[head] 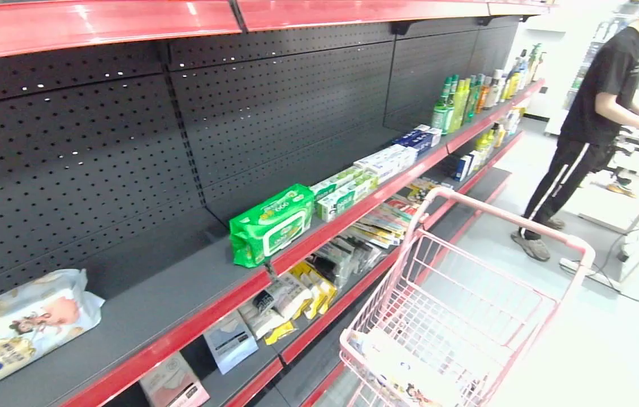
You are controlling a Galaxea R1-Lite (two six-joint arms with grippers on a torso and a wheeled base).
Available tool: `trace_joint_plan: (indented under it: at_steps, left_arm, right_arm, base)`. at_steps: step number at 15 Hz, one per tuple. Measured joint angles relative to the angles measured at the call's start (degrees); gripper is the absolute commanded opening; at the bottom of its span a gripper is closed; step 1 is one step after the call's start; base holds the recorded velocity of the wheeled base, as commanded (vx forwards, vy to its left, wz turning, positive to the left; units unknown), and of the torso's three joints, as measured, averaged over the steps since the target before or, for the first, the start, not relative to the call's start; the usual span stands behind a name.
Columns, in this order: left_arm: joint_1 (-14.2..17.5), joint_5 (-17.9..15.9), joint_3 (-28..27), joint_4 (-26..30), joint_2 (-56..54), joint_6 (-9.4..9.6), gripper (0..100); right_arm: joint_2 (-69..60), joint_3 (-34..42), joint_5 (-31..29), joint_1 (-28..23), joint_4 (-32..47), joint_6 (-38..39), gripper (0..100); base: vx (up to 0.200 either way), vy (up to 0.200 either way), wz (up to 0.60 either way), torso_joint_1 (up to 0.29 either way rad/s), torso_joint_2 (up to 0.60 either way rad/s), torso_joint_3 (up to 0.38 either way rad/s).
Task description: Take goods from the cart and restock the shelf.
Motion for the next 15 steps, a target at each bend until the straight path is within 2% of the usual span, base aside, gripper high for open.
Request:
trace_joint_plan:
  at_steps: [1, 8, 11, 13, 15]
  left_arm:
    - [0.00, 0.00, 0.00, 0.00, 0.00, -0.02, 100]
    - [-0.02, 0.00, 0.02, 0.02, 0.00, -0.05, 100]
    - [-0.02, 0.00, 0.02, 0.02, 0.00, -0.05, 100]
    - [-0.02, 0.00, 0.02, 0.02, 0.00, -0.02, 100]
    - [-0.02, 0.00, 0.02, 0.02, 0.00, 0.00, 100]
  right_arm:
    - [0.00, 0.00, 0.00, 0.00, 0.00, 0.00, 100]
    - [0.87, -1.15, 1.45, 0.23, -0.16, 0.10, 100]
    - [9.83, -12.35, 2.35, 0.78, -0.51, 4.18, 100]
    - [23.61, -23.24, 2.57, 1.07, -0.76, 4.51, 100]
    - [40.42, -30.23, 2.68, 1.63, -1.28, 2.34, 100]
  base:
    - [0.000, 0.000, -0.60, -0.002, 0.00, 0.002]
    - [0.000, 0.000, 0.00, 0.000, 0.00, 0.000]
    - [0.000, 0.000, 0.00, 0.000, 0.00, 0.000]
    - [0.000, 0.000, 0.00, 0.000, 0.00, 0.000]
    - [0.000, 0.000, 0.00, 0.000, 0.00, 0.000]
